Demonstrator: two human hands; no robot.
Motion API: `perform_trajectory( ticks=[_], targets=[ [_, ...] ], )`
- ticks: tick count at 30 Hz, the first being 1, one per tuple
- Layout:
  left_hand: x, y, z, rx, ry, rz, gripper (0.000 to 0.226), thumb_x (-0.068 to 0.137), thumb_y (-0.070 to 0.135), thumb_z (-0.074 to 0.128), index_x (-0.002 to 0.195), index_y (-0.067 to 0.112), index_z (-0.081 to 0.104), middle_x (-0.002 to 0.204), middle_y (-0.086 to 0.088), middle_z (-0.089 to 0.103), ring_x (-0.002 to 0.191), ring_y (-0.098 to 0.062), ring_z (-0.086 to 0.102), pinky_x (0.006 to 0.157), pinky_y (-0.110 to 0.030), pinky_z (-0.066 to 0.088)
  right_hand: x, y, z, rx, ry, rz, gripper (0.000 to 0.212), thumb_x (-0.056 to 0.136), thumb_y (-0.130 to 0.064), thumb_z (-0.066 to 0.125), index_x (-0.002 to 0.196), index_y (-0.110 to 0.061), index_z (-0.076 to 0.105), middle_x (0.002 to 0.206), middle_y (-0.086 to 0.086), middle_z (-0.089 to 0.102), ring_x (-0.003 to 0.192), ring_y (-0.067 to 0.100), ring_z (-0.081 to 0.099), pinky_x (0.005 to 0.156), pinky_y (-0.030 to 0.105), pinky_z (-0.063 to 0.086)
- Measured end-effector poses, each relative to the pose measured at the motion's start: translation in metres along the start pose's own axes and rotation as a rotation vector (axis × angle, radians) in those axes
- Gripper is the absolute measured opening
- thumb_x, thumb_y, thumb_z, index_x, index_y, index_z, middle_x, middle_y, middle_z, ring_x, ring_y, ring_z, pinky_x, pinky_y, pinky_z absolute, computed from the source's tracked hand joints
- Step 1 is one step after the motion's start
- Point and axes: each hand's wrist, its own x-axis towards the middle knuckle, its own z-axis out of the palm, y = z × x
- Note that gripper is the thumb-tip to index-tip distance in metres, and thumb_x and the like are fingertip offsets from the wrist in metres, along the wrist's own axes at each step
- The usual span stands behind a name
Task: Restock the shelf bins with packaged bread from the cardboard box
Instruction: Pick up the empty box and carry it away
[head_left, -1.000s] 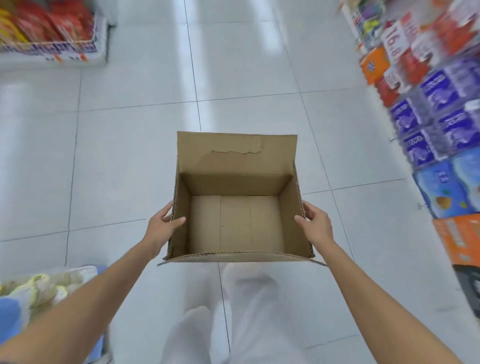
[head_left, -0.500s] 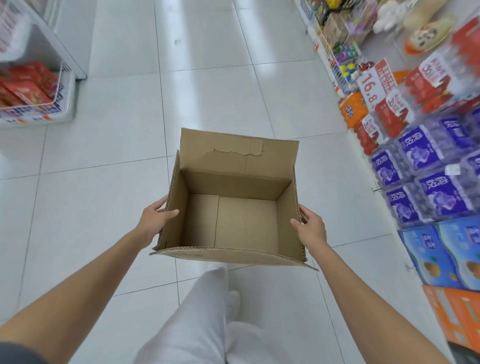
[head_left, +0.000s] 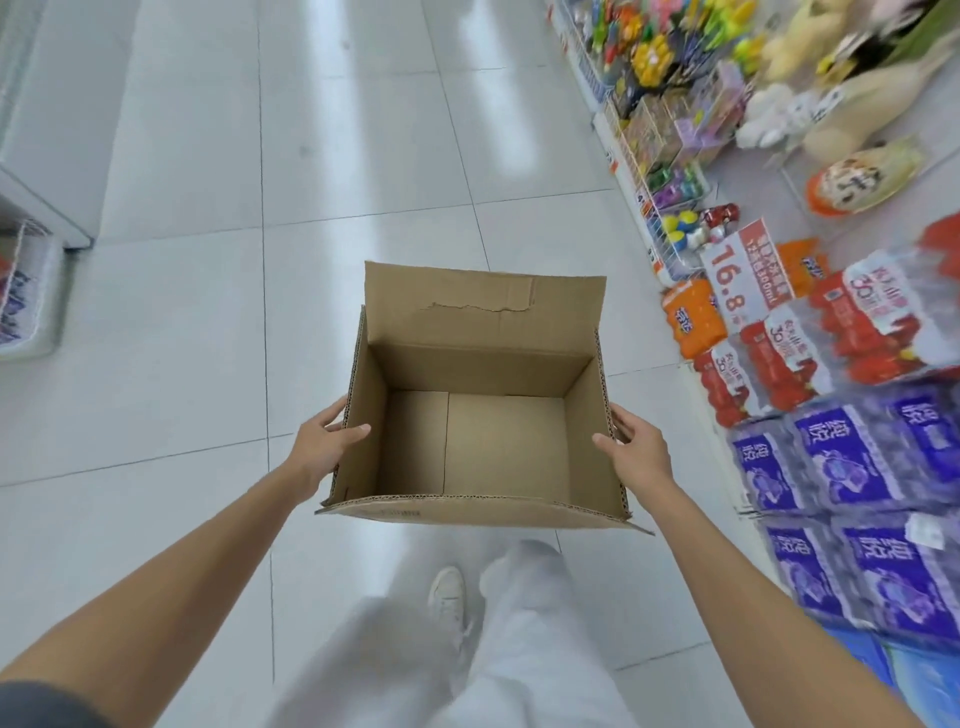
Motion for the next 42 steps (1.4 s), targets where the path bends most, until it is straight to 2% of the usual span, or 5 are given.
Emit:
perform_trajectory(
  ticks=[7, 14, 19, 25, 42],
  targets=[
    [0.147, 0.161, 0.062, 0.023, -0.067, 0.012, 0.058, 0.086, 0.021, 0.073, 0.139, 0.034, 0.052, 0.114, -0.002, 0.072, 0.102, -0.024, 0.069, 0.08, -0.036, 0.055, 0.204, -0.086, -0.04, 0.027, -0.022, 0.001, 0.059, 0.084, -0.023, 0.073, 0.139, -0.027, 0.051, 0.136, -0.008, 0.058, 0.125, 0.012, 0.054, 0.11, 0.04, 0.04],
    [0.273, 0.348, 0.107, 0.015, -0.016, 0.029, 0.053, 0.089, 0.021, 0.071, 0.136, 0.034, 0.053, 0.111, 0.0, 0.072, 0.102, -0.022, 0.068, 0.09, -0.038, 0.054, 0.408, -0.207, -0.08, 0.037, -0.09, -0.037, 0.063, 0.083, -0.019, 0.073, 0.141, -0.023, 0.049, 0.14, -0.008, 0.055, 0.129, 0.011, 0.051, 0.112, 0.042, 0.039],
    [0.378, 0.467, 0.127, -0.002, -0.015, 0.059, 0.052, 0.089, 0.028, 0.07, 0.137, 0.035, 0.053, 0.114, 0.001, 0.072, 0.102, -0.02, 0.069, 0.078, -0.032, 0.055, 0.552, -0.307, -0.085, -0.006, -0.072, -0.074, 0.062, 0.084, -0.021, 0.074, 0.141, -0.027, 0.05, 0.138, -0.009, 0.056, 0.126, 0.012, 0.054, 0.107, 0.039, 0.043],
    [0.539, 0.607, 0.142, -0.033, -0.015, 0.052, 0.056, 0.088, 0.028, 0.072, 0.139, 0.035, 0.051, 0.115, -0.002, 0.072, 0.107, -0.024, 0.068, 0.095, -0.045, 0.053, 0.741, -0.421, -0.073, -0.041, -0.055, -0.095, 0.06, 0.084, -0.021, 0.074, 0.139, -0.027, 0.051, 0.136, -0.009, 0.058, 0.123, 0.011, 0.056, 0.105, 0.039, 0.044],
    [0.949, 1.044, 0.184, 0.011, -0.004, 0.062, 0.053, 0.088, 0.031, 0.071, 0.137, 0.043, 0.052, 0.119, 0.0, 0.07, 0.106, -0.023, 0.068, 0.096, -0.048, 0.053, 1.236, -0.748, -0.068, -0.021, -0.057, -0.072, 0.063, 0.084, -0.018, 0.072, 0.143, -0.022, 0.048, 0.141, -0.004, 0.054, 0.126, 0.014, 0.053, 0.108, 0.039, 0.042]
  ],
)
